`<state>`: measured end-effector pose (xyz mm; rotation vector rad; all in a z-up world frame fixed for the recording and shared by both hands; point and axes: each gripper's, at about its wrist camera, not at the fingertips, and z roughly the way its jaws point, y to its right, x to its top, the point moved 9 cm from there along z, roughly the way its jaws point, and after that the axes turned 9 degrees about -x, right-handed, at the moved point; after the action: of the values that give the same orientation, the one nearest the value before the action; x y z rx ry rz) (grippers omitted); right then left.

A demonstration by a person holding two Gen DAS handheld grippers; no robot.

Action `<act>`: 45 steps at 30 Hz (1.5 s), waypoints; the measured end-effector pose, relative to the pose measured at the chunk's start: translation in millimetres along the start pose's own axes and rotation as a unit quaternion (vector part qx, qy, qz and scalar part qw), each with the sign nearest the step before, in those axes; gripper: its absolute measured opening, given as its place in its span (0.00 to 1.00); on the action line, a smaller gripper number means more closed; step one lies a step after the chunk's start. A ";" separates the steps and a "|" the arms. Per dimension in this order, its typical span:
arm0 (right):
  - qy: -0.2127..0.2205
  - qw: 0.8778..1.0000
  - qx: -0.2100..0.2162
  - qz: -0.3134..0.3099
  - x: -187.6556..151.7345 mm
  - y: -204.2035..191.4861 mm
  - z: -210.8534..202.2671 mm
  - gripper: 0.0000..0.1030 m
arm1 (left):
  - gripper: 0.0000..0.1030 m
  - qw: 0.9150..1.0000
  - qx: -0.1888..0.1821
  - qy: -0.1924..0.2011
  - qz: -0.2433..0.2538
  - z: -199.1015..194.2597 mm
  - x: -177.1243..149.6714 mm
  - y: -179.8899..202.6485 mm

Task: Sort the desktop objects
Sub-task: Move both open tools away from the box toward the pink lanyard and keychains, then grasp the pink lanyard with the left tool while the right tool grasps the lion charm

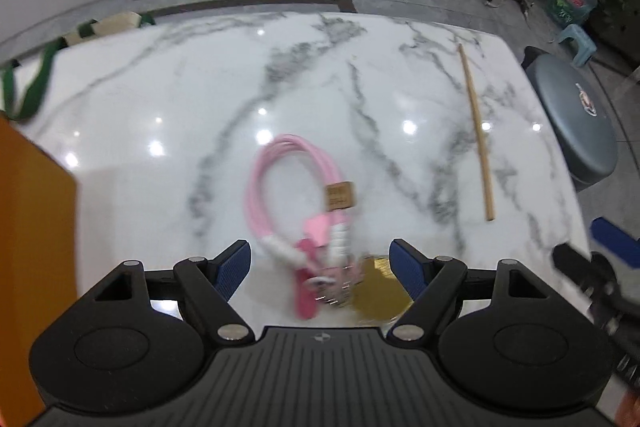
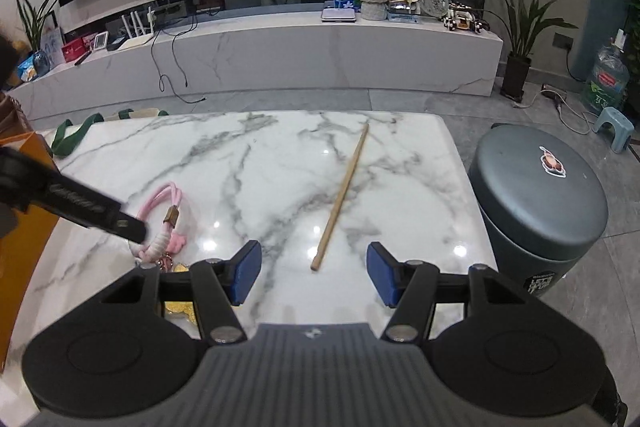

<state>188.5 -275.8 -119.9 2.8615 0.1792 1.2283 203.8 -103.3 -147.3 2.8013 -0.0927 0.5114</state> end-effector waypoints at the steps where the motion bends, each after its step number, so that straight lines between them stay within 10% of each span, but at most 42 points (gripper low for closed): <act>1: 0.000 1.000 0.002 -0.005 -2.2 -4.4 -1.3 0.59 | 0.88 1.000 0.000 -0.001 0.004 4.4 0.6 3.3; 4: 0.000 1.000 0.004 -0.019 -4.0 -12.2 -0.9 0.59 | 0.81 1.000 0.006 -0.009 0.021 19.0 0.4 9.2; 9: -0.006 0.999 0.008 -0.030 -5.6 -17.4 3.1 0.59 | 0.16 0.999 0.029 -0.018 0.038 33.8 -1.3 0.9; 34: -0.098 0.970 0.144 -0.172 -65.9 -133.2 19.9 0.58 | 0.16 0.999 0.020 0.003 0.044 -15.1 -22.7 -35.2; 45: -0.118 0.969 0.145 -0.164 -66.8 -136.6 32.0 0.34 | 0.16 0.999 0.015 0.000 0.045 -17.0 -21.7 -39.0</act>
<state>152.9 -147.1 -199.1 3.0109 0.8497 0.8555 182.2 -60.8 -150.4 2.8368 -0.2128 0.5366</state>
